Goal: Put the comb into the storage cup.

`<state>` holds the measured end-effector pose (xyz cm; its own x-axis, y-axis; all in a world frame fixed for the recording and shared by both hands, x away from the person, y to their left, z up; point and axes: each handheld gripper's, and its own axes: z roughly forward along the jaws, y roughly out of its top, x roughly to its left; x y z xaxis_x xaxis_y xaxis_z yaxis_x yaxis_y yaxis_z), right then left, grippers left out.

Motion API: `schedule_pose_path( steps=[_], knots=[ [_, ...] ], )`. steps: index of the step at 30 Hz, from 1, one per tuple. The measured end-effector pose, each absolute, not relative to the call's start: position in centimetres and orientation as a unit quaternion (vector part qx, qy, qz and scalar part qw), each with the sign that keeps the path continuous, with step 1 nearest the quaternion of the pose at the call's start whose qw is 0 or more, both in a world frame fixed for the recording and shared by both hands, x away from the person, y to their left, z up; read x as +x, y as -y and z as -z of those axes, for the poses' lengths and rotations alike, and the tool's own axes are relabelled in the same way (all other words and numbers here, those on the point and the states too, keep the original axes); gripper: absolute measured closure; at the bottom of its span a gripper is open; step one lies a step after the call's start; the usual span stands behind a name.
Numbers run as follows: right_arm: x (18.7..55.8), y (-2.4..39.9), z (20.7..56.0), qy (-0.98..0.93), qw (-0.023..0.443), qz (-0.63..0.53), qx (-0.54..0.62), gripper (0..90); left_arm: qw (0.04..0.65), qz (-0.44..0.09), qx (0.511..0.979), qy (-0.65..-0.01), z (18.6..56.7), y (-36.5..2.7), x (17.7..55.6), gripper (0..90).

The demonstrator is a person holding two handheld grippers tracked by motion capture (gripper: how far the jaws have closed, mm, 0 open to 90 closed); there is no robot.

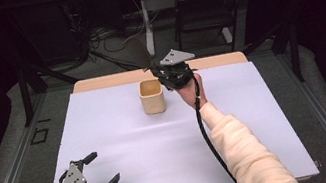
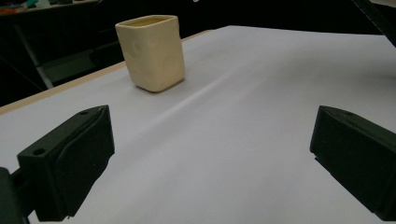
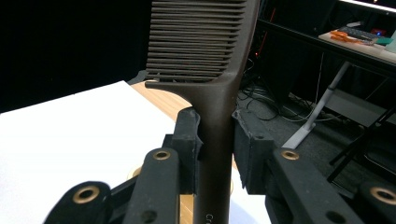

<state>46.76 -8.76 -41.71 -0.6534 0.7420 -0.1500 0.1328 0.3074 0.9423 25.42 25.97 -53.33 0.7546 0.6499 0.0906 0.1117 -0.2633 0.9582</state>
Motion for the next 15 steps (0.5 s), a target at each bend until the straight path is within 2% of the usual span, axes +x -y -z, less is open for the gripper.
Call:
schedule_pose_path(
  steps=[15],
  knots=[
    [47.12,8.26,41.5,-0.746,0.302,-0.521,0.283,72.3,0.554,-0.243,0.755,-0.252,53.34,-25.98,25.44,0.0]
  ],
)
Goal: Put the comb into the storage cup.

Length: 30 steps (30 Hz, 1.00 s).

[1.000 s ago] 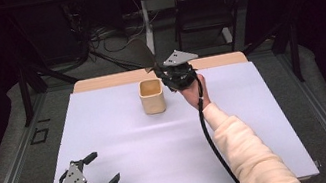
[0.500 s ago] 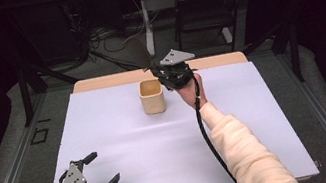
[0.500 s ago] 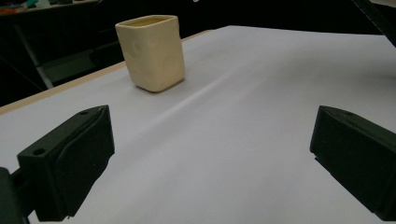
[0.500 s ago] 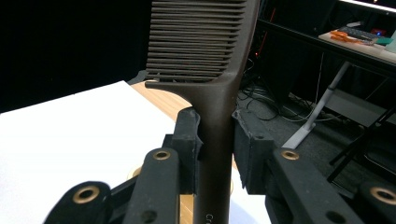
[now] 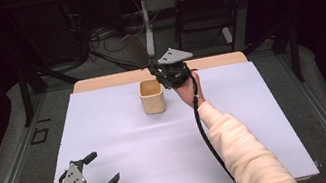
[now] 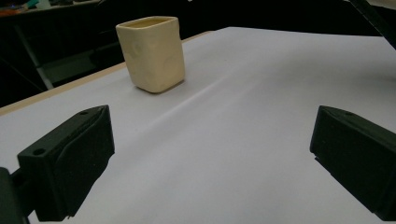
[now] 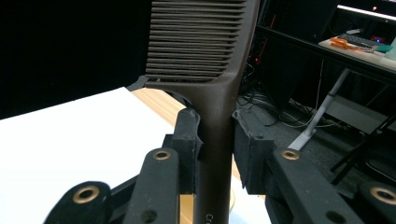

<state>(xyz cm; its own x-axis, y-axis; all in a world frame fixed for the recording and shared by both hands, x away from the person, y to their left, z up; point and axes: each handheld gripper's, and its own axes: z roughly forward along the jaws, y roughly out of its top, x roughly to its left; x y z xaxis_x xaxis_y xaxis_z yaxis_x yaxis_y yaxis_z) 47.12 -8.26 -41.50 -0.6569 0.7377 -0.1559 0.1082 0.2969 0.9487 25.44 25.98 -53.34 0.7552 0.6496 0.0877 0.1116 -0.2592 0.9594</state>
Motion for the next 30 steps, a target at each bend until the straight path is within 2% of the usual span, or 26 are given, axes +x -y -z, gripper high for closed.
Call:
schedule_pose_path(
  steps=[30],
  knots=[
    [47.8,6.7,42.0,-0.732,0.317,-0.542,0.264,72.3,0.555,-0.243,0.755,-0.252,53.3,-26.0,25.5,0.0]
  ],
)
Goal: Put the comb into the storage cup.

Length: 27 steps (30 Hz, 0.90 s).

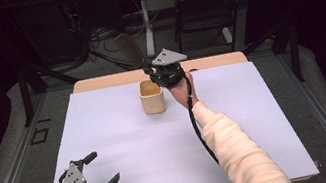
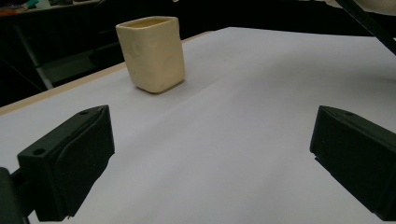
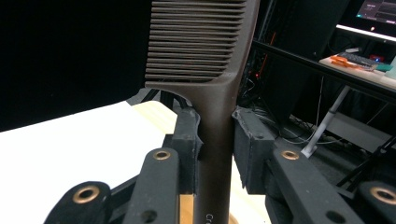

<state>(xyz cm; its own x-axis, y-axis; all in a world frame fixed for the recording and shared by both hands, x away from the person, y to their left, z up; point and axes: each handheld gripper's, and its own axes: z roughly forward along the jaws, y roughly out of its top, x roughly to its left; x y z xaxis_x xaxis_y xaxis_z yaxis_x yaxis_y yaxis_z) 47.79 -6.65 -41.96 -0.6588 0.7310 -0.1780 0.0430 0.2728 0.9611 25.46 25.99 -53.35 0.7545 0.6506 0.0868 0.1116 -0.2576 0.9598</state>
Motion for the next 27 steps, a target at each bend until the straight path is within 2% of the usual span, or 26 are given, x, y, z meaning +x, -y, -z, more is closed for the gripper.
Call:
schedule_pose_path(
  steps=[27],
  knots=[
    [48.8,5.5,43.1,-0.722,0.315,-0.562,0.254,72.2,0.556,-0.244,0.754,-0.251,53.3,-26.0,25.4,0.0]
  ],
)
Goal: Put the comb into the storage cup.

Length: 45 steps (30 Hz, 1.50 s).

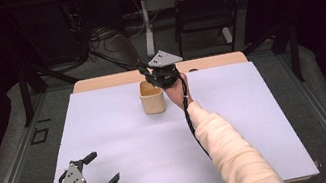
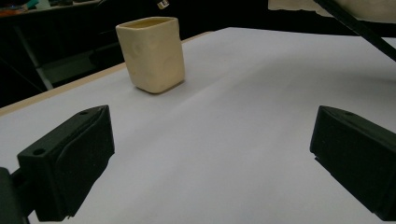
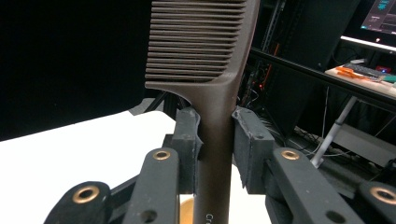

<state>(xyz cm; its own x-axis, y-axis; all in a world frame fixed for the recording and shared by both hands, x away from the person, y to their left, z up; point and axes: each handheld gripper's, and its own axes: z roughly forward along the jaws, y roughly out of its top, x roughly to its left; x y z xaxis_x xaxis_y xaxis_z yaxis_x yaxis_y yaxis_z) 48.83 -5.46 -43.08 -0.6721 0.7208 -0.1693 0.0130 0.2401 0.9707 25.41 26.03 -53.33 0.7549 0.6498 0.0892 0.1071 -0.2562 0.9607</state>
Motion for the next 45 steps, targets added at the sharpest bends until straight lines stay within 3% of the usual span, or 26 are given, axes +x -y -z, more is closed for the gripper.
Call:
schedule_pose_path(
  steps=[45],
  knots=[
    [50.2,4.0,45.3,-0.756,0.299,-0.523,0.258,72.1,0.557,-0.244,0.754,-0.25,53.3,-26.1,25.4,0.0]
  ],
)
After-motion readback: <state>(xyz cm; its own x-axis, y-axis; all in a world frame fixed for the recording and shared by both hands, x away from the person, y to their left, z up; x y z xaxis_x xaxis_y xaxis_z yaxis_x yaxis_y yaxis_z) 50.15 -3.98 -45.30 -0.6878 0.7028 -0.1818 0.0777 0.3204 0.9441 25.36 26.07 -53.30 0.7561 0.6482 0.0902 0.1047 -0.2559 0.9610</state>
